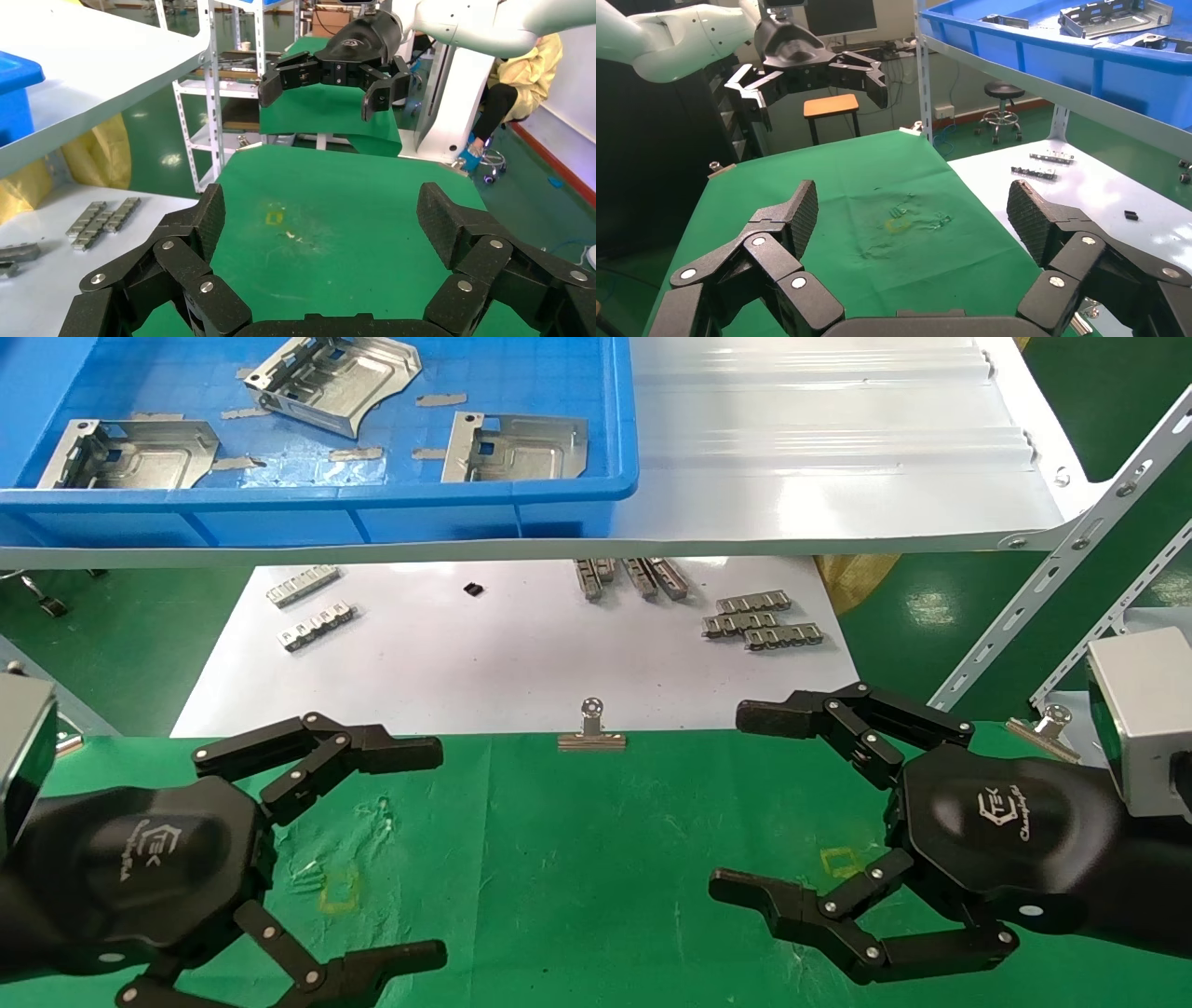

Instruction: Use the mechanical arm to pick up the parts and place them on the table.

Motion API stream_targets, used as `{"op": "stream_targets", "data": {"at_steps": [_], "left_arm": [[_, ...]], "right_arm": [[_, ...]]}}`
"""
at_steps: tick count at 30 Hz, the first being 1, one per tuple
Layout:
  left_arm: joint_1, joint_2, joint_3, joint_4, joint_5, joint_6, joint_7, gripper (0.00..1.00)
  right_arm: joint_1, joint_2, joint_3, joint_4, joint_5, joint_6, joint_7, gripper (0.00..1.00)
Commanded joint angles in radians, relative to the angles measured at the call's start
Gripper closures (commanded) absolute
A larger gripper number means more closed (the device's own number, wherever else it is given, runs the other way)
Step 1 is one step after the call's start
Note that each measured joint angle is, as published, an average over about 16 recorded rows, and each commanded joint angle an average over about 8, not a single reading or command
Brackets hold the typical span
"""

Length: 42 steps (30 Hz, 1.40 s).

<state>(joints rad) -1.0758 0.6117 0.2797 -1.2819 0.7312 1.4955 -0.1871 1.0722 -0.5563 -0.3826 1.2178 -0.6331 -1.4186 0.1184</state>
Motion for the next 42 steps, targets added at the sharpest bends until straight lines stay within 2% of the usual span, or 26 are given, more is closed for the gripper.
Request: {"op": "stream_targets", "data": {"at_steps": [1,29,32,36,42], "left_arm": [[0.0,0.0,0.0,0.0,0.0,0.0,0.0,0.0],[-0.024,0.003,-0.002,-0.002,0.003,-0.004,-0.004,0.0],[-0.089,0.017,0.005,0.009,0.028,-0.014,-0.02,0.0],[-0.257,0.071,0.04,0.085,0.111,-0.029,-0.054,0.0],[-0.567,0.22,0.134,0.395,0.341,-0.097,-0.029,0.0]], "right_arm": [[0.0,0.0,0.0,0.0,0.0,0.0,0.0,1.0],[0.0,0.0,0.0,0.0,0.0,0.0,0.0,1.0],[0.0,0.0,0.0,0.0,0.0,0.0,0.0,1.0],[0.0,0.0,0.0,0.0,0.0,0.0,0.0,1.0],[0.0,0.0,0.0,0.0,0.0,0.0,0.0,1.0]]}}
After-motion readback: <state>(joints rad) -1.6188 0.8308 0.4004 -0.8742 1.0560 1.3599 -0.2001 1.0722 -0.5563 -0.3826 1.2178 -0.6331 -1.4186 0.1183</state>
